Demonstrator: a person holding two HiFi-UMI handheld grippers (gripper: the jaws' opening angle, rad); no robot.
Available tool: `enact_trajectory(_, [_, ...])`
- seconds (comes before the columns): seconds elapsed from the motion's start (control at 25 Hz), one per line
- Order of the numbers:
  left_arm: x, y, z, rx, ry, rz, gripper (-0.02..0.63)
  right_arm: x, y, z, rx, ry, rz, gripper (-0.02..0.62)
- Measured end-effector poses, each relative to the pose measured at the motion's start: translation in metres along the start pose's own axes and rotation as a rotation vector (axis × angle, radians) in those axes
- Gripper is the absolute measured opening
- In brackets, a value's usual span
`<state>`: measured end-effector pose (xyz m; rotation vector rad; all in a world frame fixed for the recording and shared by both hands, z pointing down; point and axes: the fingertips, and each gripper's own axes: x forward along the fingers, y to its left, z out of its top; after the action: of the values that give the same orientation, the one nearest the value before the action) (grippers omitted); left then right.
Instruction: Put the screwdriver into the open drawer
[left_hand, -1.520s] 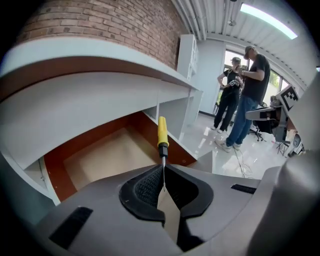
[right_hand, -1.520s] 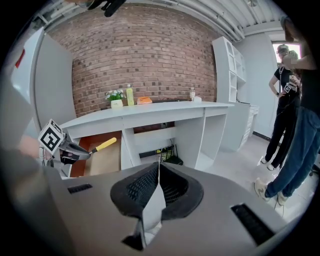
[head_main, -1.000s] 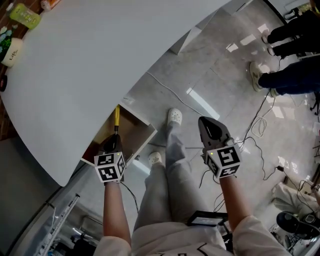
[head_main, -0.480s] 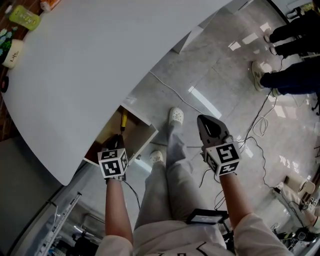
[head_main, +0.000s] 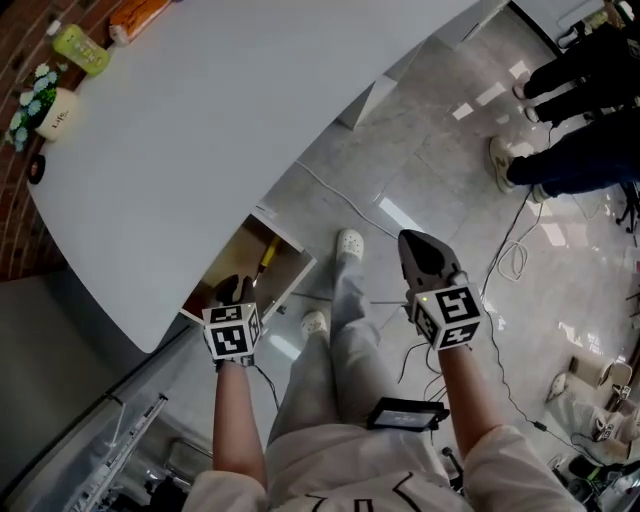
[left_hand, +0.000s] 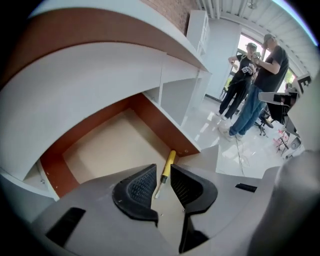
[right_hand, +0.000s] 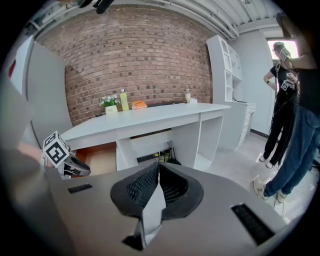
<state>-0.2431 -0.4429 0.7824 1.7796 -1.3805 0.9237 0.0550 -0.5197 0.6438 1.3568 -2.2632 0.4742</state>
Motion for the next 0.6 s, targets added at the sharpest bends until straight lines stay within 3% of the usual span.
enact_trajectory(0.24, [-0.039,-0.01,0.012,0.033,-0.052,-0.019,0.092,-0.035,-0.002,0.021,0.014,-0.038,-0.059,0.02])
enact_trajectory(0.6, [-0.096,-0.021,0.029,0.067,-0.141,-0.029,0.06,-0.081,0.019,0.053,-0.006,-0.099,-0.072,0.02])
